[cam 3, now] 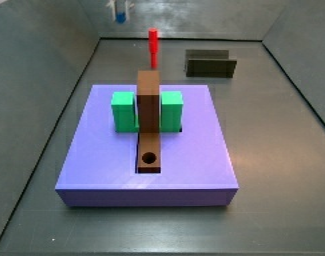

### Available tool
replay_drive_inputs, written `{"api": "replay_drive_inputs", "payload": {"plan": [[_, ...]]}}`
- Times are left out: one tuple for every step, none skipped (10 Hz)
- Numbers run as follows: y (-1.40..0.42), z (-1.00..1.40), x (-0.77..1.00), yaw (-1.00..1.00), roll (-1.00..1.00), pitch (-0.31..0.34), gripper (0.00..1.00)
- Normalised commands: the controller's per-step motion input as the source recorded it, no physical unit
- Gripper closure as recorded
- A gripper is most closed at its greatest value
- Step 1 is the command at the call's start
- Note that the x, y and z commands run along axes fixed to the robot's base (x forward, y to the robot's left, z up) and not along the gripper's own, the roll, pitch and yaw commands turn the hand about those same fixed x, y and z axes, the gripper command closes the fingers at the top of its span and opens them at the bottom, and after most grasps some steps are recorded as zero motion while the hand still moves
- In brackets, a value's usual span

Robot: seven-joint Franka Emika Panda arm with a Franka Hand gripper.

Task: Pick up the blue object. Move up. Place the blue object on the fixture. Regrasp the blue object. Move to above the board. Insert the blue object.
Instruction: Place the blue object on the fixture.

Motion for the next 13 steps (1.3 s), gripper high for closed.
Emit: {"api": "replay_drive_inputs", "payload": {"plan": [[0.05,0.4,0.76,-0.25,-1.0,-0.02,1.0],[0.01,0.37,0.71,-0.38,-1.0,-0.089,1.0],[0.01,0.38,0.71,-0.38,-1.0,-0.091,1.0],[0.01,0.37,0.71,-0.37,-1.0,-0.1,1.0],[0.03,0.31,0.77,-0.31,-1.0,-0.146,1.0],[0.03,0.21,0.8,-0.25,-1.0,-0.157,1.0],[0.03,0.06,0.85,-0.21,-1.0,-0.143,1.0],[0.04,0.0,0.88,-0.18,-0.95,-0.12,1.0],[0.04,0.0,0.92,-0.14,-0.88,-0.114,1.0],[0.0,-0.04,0.97,-0.1,-0.78,-0.114,1.0],[0.0,-0.04,1.0,-0.12,-0.73,-0.069,1.0],[0.0,-0.04,1.0,-0.11,-0.72,-0.054,1.0],[0.04,-0.08,1.0,-0.11,-0.69,0.0,1.0]]}}
